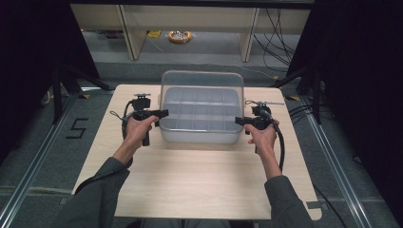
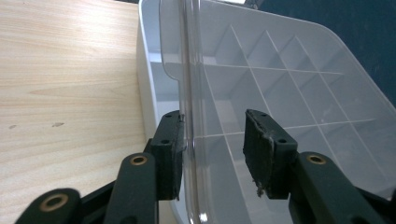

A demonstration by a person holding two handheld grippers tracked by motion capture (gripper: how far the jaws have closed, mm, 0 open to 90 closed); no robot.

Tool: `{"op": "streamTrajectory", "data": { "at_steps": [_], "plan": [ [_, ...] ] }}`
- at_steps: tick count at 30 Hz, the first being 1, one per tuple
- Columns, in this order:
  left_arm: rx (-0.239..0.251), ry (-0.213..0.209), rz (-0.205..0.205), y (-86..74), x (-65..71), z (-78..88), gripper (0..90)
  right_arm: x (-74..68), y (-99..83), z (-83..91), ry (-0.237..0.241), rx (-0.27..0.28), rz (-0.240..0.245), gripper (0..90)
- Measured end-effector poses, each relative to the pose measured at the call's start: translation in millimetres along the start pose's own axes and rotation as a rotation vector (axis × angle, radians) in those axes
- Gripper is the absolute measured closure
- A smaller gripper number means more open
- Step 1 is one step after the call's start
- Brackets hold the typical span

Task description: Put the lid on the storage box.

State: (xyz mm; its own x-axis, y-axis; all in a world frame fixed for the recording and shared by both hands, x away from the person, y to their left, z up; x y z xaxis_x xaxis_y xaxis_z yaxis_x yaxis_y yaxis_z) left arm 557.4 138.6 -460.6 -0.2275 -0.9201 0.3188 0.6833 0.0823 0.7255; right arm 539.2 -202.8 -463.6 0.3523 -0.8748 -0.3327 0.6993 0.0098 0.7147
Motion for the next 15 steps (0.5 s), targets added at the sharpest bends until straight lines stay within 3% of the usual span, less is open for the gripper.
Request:
{"op": "streamTrajectory", "data": {
  "at_steps": [2,3,4,6,8,10,14,15],
  "plan": [
    [-0.003,0.010,-0.012,-0.7,-0.4,-1.4,56.7,-2.9,-1.8,0.0,-0.011,-0.020,-0.031,58.1],
    [-0.001,0.020,-0.013,-0.9,0.2,-2.3,56.6,0.5,-0.7,-2.4,-0.030,-0.002,0.017,57.8],
    [-0.001,0.020,-0.013,-0.9,0.2,-2.3,56.5,0.5,-0.7,-2.4,-0.030,-0.002,0.017,57.8],
    [-0.005,0.025,-0.020,-1.6,0.1,-2.9,56.4,-1.3,-1.1,-3.3,-0.029,-0.004,-0.001,57.6],
    [0.005,0.025,-0.010,-1.7,-0.3,-4.2,56.4,-5.8,-3.0,-1.7,-0.024,-0.027,-0.067,57.5],
    [-0.002,0.025,-0.009,-2.0,-0.5,-4.0,56.4,-3.8,-2.0,-3.1,-0.028,-0.015,-0.038,57.4],
    [-0.006,0.030,-0.002,-2.4,-0.5,-5.8,55.8,-7.7,-3.7,-3.2,-0.020,-0.029,-0.094,56.1],
    [-0.003,0.028,0.001,-2.6,-0.5,-6.6,55.6,-1.3,-2.6,-4.7,-0.028,-0.021,-0.030,55.7]
  ]
}}
Point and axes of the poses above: each handheld gripper's, and its own axes: z roughly backward along the jaws, y roughly out of its top, x roughly to its right, the point moved 6 cm from there along -z, roughly forward along the jaws, and after that the axes turned 3 degrees about y, right-handed, at the moved point
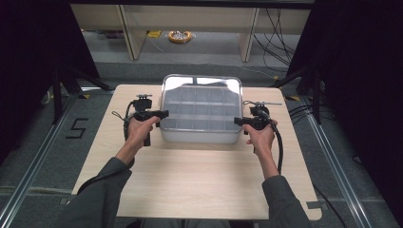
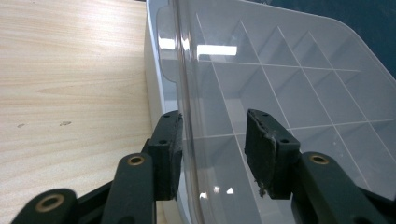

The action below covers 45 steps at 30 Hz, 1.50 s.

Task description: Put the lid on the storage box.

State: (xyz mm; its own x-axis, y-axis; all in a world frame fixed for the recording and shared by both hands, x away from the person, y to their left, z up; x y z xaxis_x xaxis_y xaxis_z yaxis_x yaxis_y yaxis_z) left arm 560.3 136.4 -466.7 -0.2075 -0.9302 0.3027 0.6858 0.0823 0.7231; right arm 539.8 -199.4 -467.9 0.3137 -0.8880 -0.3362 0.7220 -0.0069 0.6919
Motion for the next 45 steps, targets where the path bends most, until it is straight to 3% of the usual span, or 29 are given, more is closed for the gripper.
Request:
{"op": "streamTrajectory", "data": {
  "at_steps": [1,6,8,9,12,13,14,15,16,17,18,20,21,22,23,24,26,27,29,32,35,36,37,38,40,41,42,45],
  "plan": [
    [-0.002,0.000,0.002,-0.3,-0.2,-0.4,55.4,1.7,0.3,-1.1,0.004,0.010,0.022,55.4],
    [-0.005,-0.004,0.016,-1.3,-1.3,-2.0,55.0,1.7,0.7,-3.8,0.001,0.019,0.027,53.8],
    [-0.006,-0.003,0.019,-1.6,-1.3,-2.7,54.5,1.8,0.6,-4.6,-0.010,0.018,0.024,53.2],
    [-0.007,-0.002,0.021,-1.7,-1.3,-3.1,54.5,-0.5,-0.8,-3.6,-0.011,-0.001,-0.007,52.7],
    [-0.008,-0.003,0.023,-3.0,-1.8,-4.6,53.7,1.2,0.5,-6.8,-0.020,0.019,0.034,50.7],
    [-0.007,-0.008,0.020,-3.8,-3.1,-5.0,53.7,-1.6,-0.8,-5.4,-0.024,-0.005,0.002,50.7],
    [-0.007,-0.008,0.020,-3.8,-3.1,-5.0,53.7,-1.6,-0.8,-5.4,-0.024,-0.005,0.002,50.7],
    [-0.008,-0.008,0.022,-3.9,-3.1,-5.2,53.6,0.2,1.1,-6.9,-0.018,0.014,0.038,50.6],
    [-0.008,-0.008,0.022,-3.9,-3.1,-5.2,53.6,-2.8,-0.1,-4.8,-0.013,-0.012,-0.003,50.6],
    [-0.010,-0.007,0.023,-4.0,-3.1,-5.4,53.5,-3.0,-0.1,-4.8,-0.016,-0.016,-0.009,50.4],
    [-0.014,-0.005,0.027,-4.1,-2.9,-5.6,53.4,0.1,-0.2,-6.5,-0.030,-0.007,0.027,49.9],
    [-0.012,0.003,0.029,-4.5,-3.7,-7.1,52.7,-2.3,-0.4,-6.7,-0.034,-0.009,0.009,49.2],
    [-0.006,0.032,-0.020,-4.8,-4.9,-6.9,55.5,-1.2,0.8,-7.8,-0.029,0.008,0.032,49.1],
    [-0.006,0.032,-0.020,-4.8,-4.9,-6.9,58.0,-2.2,1.4,-6.7,-0.017,0.002,0.031,48.1],
    [-0.005,0.056,-0.061,-7.4,-3.9,-7.3,57.0,-5.9,0.8,-7.2,-0.011,0.004,-0.018,46.8],
    [-0.014,0.061,-0.074,-9.0,-2.9,-7.2,55.6,-5.9,0.8,-7.7,0.001,0.004,-0.035,45.4],
    [-0.009,0.068,-0.079,-9.1,-2.0,-7.7,55.3,-4.7,1.4,-7.2,-0.003,-0.006,-0.021,46.3],
    [-0.014,0.068,-0.077,-9.2,-2.2,-7.8,55.6,-2.6,1.8,-8.5,-0.018,-0.007,0.028,46.3],
    [-0.031,0.066,-0.073,-9.9,-4.4,-7.9,56.3,-3.5,2.3,-8.5,-0.012,-0.004,0.020,46.2],
    [-0.021,0.061,-0.063,-10.3,-3.7,-8.9,55.9,-8.6,0.5,-7.2,-0.014,-0.020,-0.039,46.2],
    [-0.026,0.061,-0.067,-10.6,-3.5,-8.5,55.4,-9.0,1.4,-7.7,-0.018,-0.023,-0.028,46.1],
    [-0.027,0.061,-0.065,-10.7,-3.5,-8.4,55.4,-6.1,2.5,-8.5,-0.034,-0.028,0.014,45.3],
    [-0.027,0.061,-0.065,-10.7,-3.5,-8.4,55.3,-10.7,1.6,-7.6,-0.029,-0.042,-0.031,44.9],
    [-0.029,0.063,-0.061,-10.7,-3.0,-8.5,55.2,-5.8,2.9,-8.1,-0.042,-0.046,0.022,44.4],
    [-0.028,0.063,-0.061,-10.6,-3.1,-8.6,55.1,-4.5,4.4,-9.2,-0.045,-0.041,0.040,44.1],
    [-0.033,0.066,-0.063,-10.8,-3.4,-8.7,55.0,-5.2,3.2,-7.3,-0.069,-0.070,0.011,46.7],
    [-0.030,0.063,-0.059,-10.9,-3.7,-9.4,54.8,-5.3,3.2,-7.1,-0.135,-0.101,0.115,47.9],
    [-0.028,0.059,-0.058,-10.9,-3.6,-9.6,54.6,-6.2,1.0,-9.5,-0.096,-0.118,0.115,47.2]
  ]
}}
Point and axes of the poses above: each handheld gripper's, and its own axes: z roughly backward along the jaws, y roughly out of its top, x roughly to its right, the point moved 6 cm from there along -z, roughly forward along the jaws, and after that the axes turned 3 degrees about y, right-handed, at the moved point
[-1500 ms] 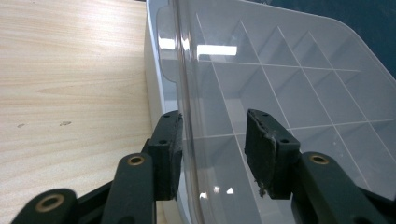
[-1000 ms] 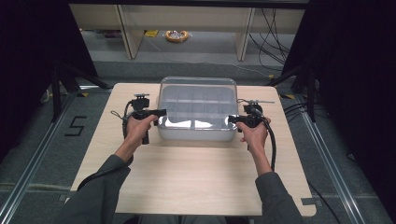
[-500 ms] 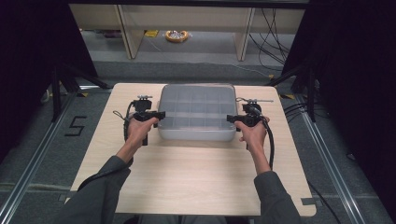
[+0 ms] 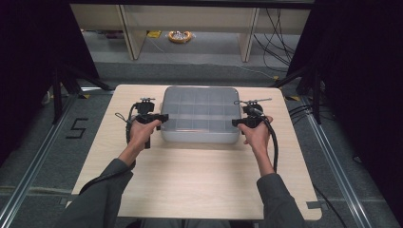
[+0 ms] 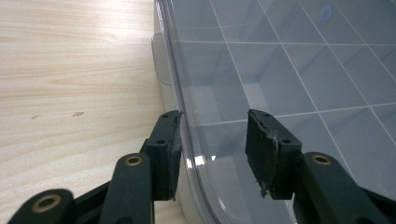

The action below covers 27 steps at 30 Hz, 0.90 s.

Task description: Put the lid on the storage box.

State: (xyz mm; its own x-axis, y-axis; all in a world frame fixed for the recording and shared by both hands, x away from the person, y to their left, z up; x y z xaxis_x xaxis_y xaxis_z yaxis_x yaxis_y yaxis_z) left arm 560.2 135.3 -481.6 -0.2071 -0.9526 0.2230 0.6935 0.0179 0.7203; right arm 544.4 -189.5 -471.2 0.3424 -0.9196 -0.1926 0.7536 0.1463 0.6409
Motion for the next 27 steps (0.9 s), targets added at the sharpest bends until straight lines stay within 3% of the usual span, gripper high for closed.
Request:
{"op": "streamTrajectory", "data": {
  "at_steps": [2,4,5,6,7,8,10,11,12,17,19,21,23,26,27],
  "plan": [
    [-0.002,0.000,0.000,-0.2,0.1,0.3,54.5,-0.3,-1.8,-0.5,-0.026,-0.021,-0.050,48.4],
    [-0.003,-0.001,0.000,-0.4,0.0,0.6,54.5,-1.4,-1.5,-0.3,-0.024,-0.019,-0.049,48.9],
    [-0.016,-0.002,-0.012,-1.0,-1.2,1.5,54.5,1.1,-0.2,-1.2,-0.020,0.001,-0.008,49.1],
    [-0.018,-0.002,-0.014,-1.2,-1.5,1.6,54.5,1.1,-0.2,-1.2,-0.020,0.001,-0.008,49.1],
    [-0.012,-0.003,-0.007,-1.0,-1.1,1.2,54.5,0.1,0.1,-1.5,-0.009,0.008,-0.017,49.0],
    [-0.003,0.001,-0.001,-1.0,-2.1,1.3,53.1,-2.0,-2.4,0.0,0.004,-0.012,-0.066,48.7],
    [0.011,0.005,0.018,-1.3,-1.6,1.0,51.6,2.5,-2.9,0.3,-0.015,-0.018,-0.050,48.3],
    [0.011,0.005,0.018,-1.3,-1.6,1.0,50.9,4.7,-0.8,-1.4,-0.008,0.013,-0.022,48.2],
    [0.004,-0.004,0.016,-2.3,-3.0,2.1,50.6,4.1,-2.8,0.4,-0.022,-0.011,-0.051,48.2],
    [0.007,-0.010,0.028,-3.4,-4.4,2.9,49.6,1.4,-4.3,0.8,-0.003,0.004,-0.070,47.4],
    [0.004,-0.018,0.020,-4.7,-3.8,4.2,49.5,7.5,-4.1,-0.2,-0.007,0.025,-0.010,47.0],
    [-0.014,-0.025,0.006,-6.1,-4.1,7.2,48.3,6.7,-4.7,0.5,0.013,0.030,-0.013,46.9],
    [0.008,-0.037,0.023,-4.2,-2.0,10.7,48.3,1.6,-5.6,2.2,-0.013,0.034,-0.065,44.0],
    [0.018,-0.052,0.020,-1.4,-1.3,18.2,47.8,2.4,-5.5,5.6,0.006,0.046,-0.062,43.0],
    [0.020,-0.064,0.015,0.3,-1.5,23.0,47.6,3.5,-4.7,8.8,0.015,0.066,-0.041,41.8]
  ]
}}
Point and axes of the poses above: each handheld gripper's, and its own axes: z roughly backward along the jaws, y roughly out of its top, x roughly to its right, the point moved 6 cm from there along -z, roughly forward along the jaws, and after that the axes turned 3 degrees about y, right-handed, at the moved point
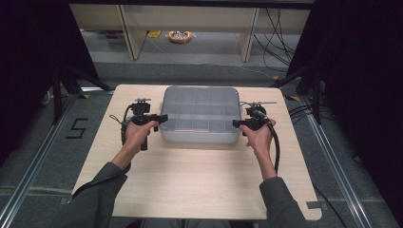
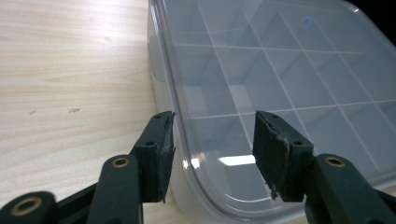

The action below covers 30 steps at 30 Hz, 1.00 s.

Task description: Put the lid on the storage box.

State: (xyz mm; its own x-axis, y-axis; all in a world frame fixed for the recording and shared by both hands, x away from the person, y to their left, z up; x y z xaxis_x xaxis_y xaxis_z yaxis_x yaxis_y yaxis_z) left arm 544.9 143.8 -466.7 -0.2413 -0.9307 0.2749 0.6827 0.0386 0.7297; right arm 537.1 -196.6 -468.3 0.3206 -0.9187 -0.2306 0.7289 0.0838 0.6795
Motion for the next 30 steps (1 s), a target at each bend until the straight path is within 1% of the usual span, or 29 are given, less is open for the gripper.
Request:
{"op": "streamTrajectory", "data": {
  "at_steps": [2,3,4,5,6,7,8,9,10,11,13,15,16,17,18,19,20,21,22,23,24,25,26,27,28,29,30],
  "plan": [
    [0.001,-0.001,0.000,0.3,-0.2,2.2,47.5,1.0,0.5,1.2,-0.008,0.008,0.006,41.4],
    [0.006,-0.015,0.001,0.0,0.3,5.7,47.3,0.2,0.6,6.1,-0.002,0.023,-0.006,39.9],
    [0.006,-0.017,0.001,-0.7,0.5,7.8,46.9,-1.3,1.6,8.4,0.005,0.028,-0.026,39.3],
    [0.006,-0.017,0.001,-0.7,0.5,7.8,46.6,-1.3,1.6,8.4,0.005,0.028,-0.026,39.3],
    [0.006,-0.023,-0.004,-1.7,0.8,9.6,46.6,-0.8,1.9,10.4,0.006,0.037,-0.017,38.8],
    [0.003,-0.030,-0.010,-3.4,1.0,12.2,46.2,-2.0,2.1,11.1,0.004,0.059,-0.016,38.3],
    [0.001,-0.037,-0.009,-4.4,1.6,13.8,46.1,-0.7,2.7,14.7,0.010,0.060,0.006,37.9],
    [0.004,-0.042,-0.013,-5.5,1.9,15.9,46.0,-4.0,0.8,16.4,0.014,0.060,-0.027,37.5],
    [0.007,-0.053,-0.022,-8.4,3.0,20.4,45.6,-1.9,2.1,19.4,0.036,0.082,0.027,36.9],
    [0.007,-0.053,-0.022,-8.4,3.0,20.4,45.0,-3.5,1.4,20.8,0.039,0.090,0.017,36.9],
    [-0.003,-0.076,-0.027,-13.3,4.3,24.4,44.3,-3.2,0.2,22.6,0.046,0.089,0.026,36.9],
    [-0.005,-0.084,-0.042,-18.3,4.2,28.4,43.9,-3.8,-2.9,24.5,0.052,0.096,0.028,36.9],
    [-0.006,-0.092,-0.053,-23.1,4.3,32.2,43.3,-6.2,-7.1,26.7,0.067,0.094,0.013,36.2],
    [-0.006,-0.092,-0.053,-23.1,4.3,32.2,42.7,-6.2,-7.1,26.7,0.067,0.094,0.013,36.2],
    [-0.004,-0.092,-0.054,-25.2,4.4,33.7,42.0,-7.9,-11.3,28.9,0.082,0.086,0.005,36.2],
    [-0.007,-0.102,-0.056,-27.1,4.6,35.4,42.0,-7.9,-11.3,28.9,0.082,0.086,0.005,36.2],
    [-0.009,-0.109,-0.059,-28.9,5.1,37.1,41.4,-6.0,-12.5,29.8,0.078,0.092,0.020,36.2],
    [0.005,-0.116,-0.052,-29.8,6.6,37.7,39.7,-8.7,-15.6,32.1,0.092,0.097,0.011,35.6],
    [-0.005,-0.115,-0.069,-31.7,5.5,40.2,39.7,-8.7,-15.6,32.1,0.092,0.097,0.011,35.6],
    [0.010,-0.120,-0.069,-33.8,7.1,42.1,39.2,-8.6,-18.2,33.9,0.097,0.099,0.029,34.7],
    [0.010,-0.120,-0.069,-33.8,7.1,42.1,39.0,-8.6,-18.2,33.9,0.097,0.099,0.029,34.7],
    [0.006,-0.120,-0.084,-35.2,6.6,43.9,39.0,-10.0,-19.1,34.4,0.105,0.107,0.036,33.7],
    [0.014,-0.123,-0.074,-36.1,8.2,44.7,38.5,-10.7,-20.4,35.8,0.113,0.099,0.043,33.0],
    [0.016,-0.125,-0.083,-37.6,8.3,45.7,37.9,-12.3,-21.7,36.1,0.105,0.099,0.031,32.8],
    [0.014,-0.128,-0.082,-39.2,9.2,46.5,37.7,-11.6,-21.7,36.1,0.110,0.113,0.052,32.3],
    [0.013,-0.128,-0.086,-40.8,9.7,46.9,36.9,-14.0,-23.9,37.3,0.122,0.111,0.044,31.1],
    [-0.003,-0.133,-0.103,-42.8,9.1,48.0,36.9,-14.0,-23.9,37.3,0.122,0.111,0.044,31.1]
  ]
}}
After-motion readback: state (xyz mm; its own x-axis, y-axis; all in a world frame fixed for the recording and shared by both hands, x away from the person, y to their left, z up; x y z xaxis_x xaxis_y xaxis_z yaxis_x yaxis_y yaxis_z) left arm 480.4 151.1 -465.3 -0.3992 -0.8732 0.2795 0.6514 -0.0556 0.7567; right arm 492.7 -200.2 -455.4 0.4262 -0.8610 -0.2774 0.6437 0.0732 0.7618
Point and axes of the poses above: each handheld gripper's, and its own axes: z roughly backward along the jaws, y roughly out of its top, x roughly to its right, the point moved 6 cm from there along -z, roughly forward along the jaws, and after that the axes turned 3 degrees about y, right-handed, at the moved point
